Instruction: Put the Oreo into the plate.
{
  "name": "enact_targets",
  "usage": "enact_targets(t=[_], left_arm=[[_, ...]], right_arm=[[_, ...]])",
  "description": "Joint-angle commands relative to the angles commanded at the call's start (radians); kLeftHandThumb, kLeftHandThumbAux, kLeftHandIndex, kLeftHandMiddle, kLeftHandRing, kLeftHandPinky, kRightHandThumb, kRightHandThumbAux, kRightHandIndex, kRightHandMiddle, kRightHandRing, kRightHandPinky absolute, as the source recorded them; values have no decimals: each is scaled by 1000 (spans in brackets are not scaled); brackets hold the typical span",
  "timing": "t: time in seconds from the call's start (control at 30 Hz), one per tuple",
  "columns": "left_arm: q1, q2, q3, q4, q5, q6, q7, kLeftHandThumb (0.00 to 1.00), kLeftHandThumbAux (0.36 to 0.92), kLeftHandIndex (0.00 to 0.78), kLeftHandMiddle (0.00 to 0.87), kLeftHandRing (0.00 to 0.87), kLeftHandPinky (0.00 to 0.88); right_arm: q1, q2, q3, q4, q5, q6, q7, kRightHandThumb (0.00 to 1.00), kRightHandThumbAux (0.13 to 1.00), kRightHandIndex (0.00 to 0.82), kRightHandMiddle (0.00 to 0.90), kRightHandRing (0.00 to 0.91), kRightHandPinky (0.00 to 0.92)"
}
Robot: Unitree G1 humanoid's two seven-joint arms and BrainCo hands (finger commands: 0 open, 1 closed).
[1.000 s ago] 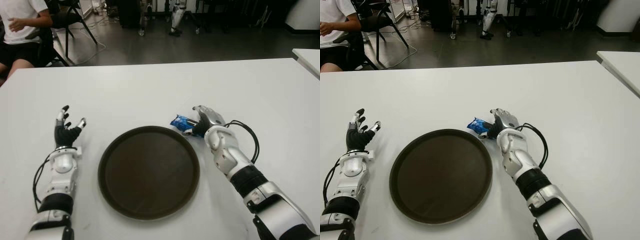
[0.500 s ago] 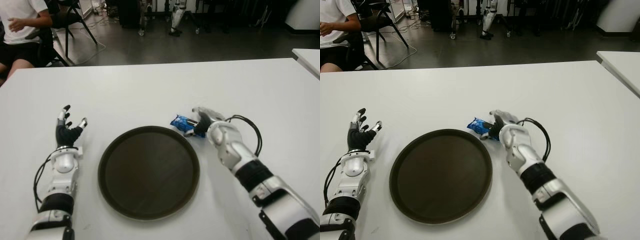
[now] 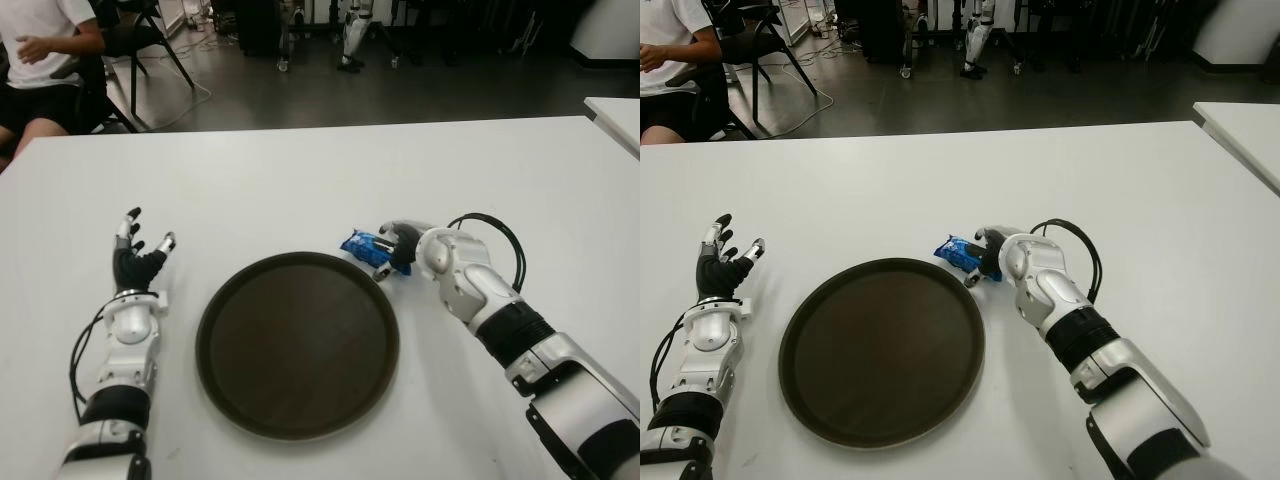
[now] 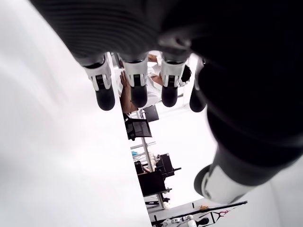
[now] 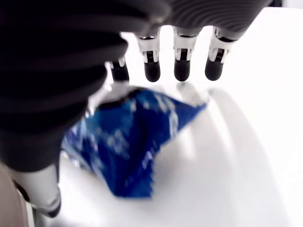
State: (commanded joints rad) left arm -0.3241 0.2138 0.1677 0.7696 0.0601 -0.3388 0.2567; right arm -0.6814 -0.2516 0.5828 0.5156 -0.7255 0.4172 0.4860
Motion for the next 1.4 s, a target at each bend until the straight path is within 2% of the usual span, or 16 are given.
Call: enact_targets(t=[0.37, 0.67, 0.97, 1.2, 1.4], left_arm=[[-3, -2, 2, 4, -3, -6, -9, 0, 747, 25, 11, 0, 0], [0, -9, 1, -6, 1, -2, 0, 0, 751, 24, 15, 0, 0], [3, -17, 6, -20, -6, 10, -4, 0, 761, 19, 12, 0, 0], [12, -27, 12, -47, -18, 27, -6, 0, 743, 22, 15, 0, 0], [16, -26, 9, -52, -12, 29, -1, 0, 751, 25, 17, 0, 0]], right_arm=[[-20, -9, 19, 27, -2, -25, 48, 0, 690, 0, 44, 19, 1], [-35, -27, 35, 58, -10, -100, 56, 0, 713, 0, 35, 3, 0], [-53, -19, 44, 108, -18, -133, 33, 0, 728, 0, 35, 7, 0], [-79, 3, 46, 156, -12, -109, 41, 0, 730, 0, 22, 0, 0], [-119, 83, 47, 364, -6, -140, -75, 0, 729, 0, 15, 0, 0]])
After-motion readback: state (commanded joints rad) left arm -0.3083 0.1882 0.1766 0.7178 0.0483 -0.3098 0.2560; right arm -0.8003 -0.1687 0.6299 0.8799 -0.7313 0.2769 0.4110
